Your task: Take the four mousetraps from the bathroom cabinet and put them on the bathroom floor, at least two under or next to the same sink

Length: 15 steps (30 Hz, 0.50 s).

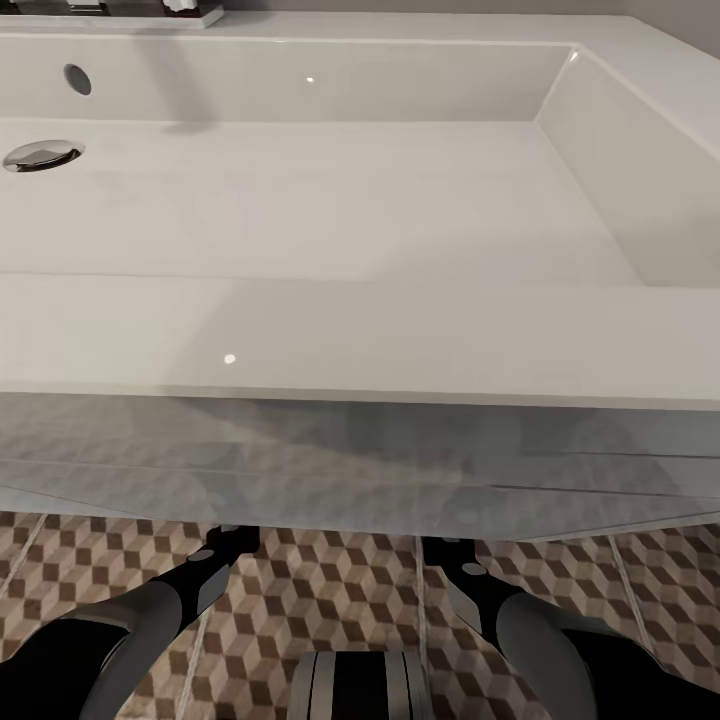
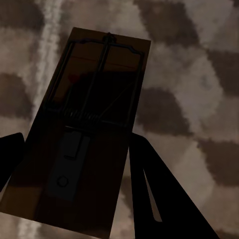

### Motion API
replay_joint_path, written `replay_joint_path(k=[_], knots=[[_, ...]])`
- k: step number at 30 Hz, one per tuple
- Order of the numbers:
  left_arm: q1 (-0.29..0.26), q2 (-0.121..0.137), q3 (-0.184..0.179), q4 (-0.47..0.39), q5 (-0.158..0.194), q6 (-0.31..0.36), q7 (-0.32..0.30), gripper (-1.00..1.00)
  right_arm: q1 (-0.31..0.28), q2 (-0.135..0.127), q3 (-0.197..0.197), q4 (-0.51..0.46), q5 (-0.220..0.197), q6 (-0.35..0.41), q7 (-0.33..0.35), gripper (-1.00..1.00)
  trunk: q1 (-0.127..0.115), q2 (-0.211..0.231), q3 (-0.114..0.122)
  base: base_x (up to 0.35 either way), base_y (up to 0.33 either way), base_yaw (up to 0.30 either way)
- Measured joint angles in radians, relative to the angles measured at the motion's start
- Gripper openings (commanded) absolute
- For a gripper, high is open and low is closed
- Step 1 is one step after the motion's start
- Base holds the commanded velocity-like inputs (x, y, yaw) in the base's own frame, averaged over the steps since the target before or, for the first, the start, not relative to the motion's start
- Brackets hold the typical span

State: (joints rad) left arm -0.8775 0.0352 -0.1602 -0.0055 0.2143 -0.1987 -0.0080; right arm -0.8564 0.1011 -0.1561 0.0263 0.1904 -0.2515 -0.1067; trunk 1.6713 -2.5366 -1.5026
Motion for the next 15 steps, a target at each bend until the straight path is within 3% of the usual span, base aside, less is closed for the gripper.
replay_joint_path(k=[15], knots=[[0.000, 0.000, 0.000, 0.000, -0.002, 0.001, 0.000, -1.00, 0.000, 0.000, 0.000, 0.000, 0.000, 0.001, 0.000, -1.00, 0.000, 0.000, 0.000, 0.000, 0.000, 0.000]])
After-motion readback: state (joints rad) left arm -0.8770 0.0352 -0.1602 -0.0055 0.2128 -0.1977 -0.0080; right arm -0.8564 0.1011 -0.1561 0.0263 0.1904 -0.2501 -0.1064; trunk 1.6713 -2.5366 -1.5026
